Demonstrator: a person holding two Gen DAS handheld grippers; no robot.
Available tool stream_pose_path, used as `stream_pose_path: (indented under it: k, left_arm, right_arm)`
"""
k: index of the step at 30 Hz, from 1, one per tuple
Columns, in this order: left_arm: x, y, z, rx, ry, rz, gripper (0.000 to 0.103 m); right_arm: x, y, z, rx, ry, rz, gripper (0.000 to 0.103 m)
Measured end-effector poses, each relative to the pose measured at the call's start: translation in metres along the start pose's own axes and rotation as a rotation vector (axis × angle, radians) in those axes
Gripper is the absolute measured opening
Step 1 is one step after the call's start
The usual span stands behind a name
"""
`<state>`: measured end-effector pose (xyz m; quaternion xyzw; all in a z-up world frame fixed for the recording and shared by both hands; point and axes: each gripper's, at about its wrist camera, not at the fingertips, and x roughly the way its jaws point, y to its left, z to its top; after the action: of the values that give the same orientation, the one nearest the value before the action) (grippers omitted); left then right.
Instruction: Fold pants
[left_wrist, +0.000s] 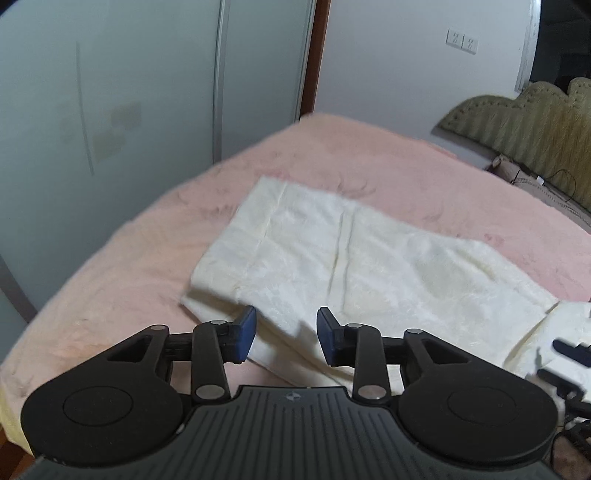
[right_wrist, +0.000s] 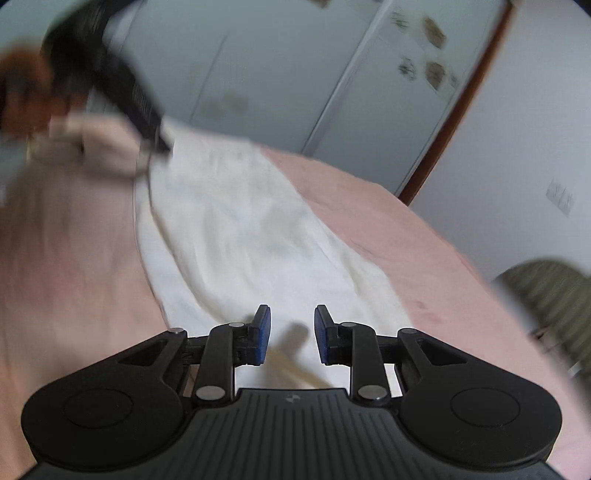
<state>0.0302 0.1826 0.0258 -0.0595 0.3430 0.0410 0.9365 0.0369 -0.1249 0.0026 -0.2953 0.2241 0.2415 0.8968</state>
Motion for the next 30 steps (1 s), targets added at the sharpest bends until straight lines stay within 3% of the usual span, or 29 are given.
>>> stream_pose_path:
  k: [3,6,8,10,14,18,20,23,25,28,30]
  left_arm:
    - [-0.015,-0.017,0.000,0.024,-0.027,-0.065,0.045]
    - [-0.018,-0.047,-0.006,0.130,-0.008,-0.172,0.051]
    - [-0.018,-0.073,-0.015,0.267,0.008,-0.219,0.054]
    - [-0.023,-0.100,-0.032,0.450,-0.034,-0.259,0.061]
    - [-0.028,-0.145,-0.067,0.790,-0.179,-0.235,0.072]
    - [-0.014,-0.173,-0.081,0.962,-0.144,-0.267,0.070]
    - [-0.009,-0.180,-0.087,1.009,-0.180,-0.265,0.067]
    - [0.003,-0.187,-0.089,1.034,-0.222,-0.200,0.039]
    - [0.010,-0.188,-0.086,1.010,-0.192,-0.207,0.021]
    - [0.005,-0.184,-0.080,0.950,-0.172,-0.272,0.009]
    - [-0.004,-0.183,-0.083,0.954,-0.200,-0.286,0.007]
  right_arm:
    - [0.006,0.006,-0.012,-0.083,0.051,-0.026,0.025]
    - [0.020,0.021,-0.018,-0.213,0.087,-0.103,0.025]
    - [0.024,0.033,-0.019,-0.316,0.060,-0.160,0.025]
    - [0.029,0.034,-0.021,-0.344,0.035,-0.180,0.025]
    - [0.027,0.012,-0.017,-0.188,0.027,-0.081,0.025]
    - [0.014,-0.034,-0.009,0.136,-0.030,0.046,0.024]
    - [0.012,-0.047,-0.008,0.217,-0.042,0.063,0.024]
    - [0.014,-0.047,-0.010,0.206,-0.020,0.051,0.024]
    - [0.019,-0.043,-0.011,0.169,0.005,0.050,0.024]
    - [0.024,-0.033,-0.012,0.089,0.026,0.023,0.024]
    - [0.021,-0.030,-0.014,0.072,0.023,0.019,0.011]
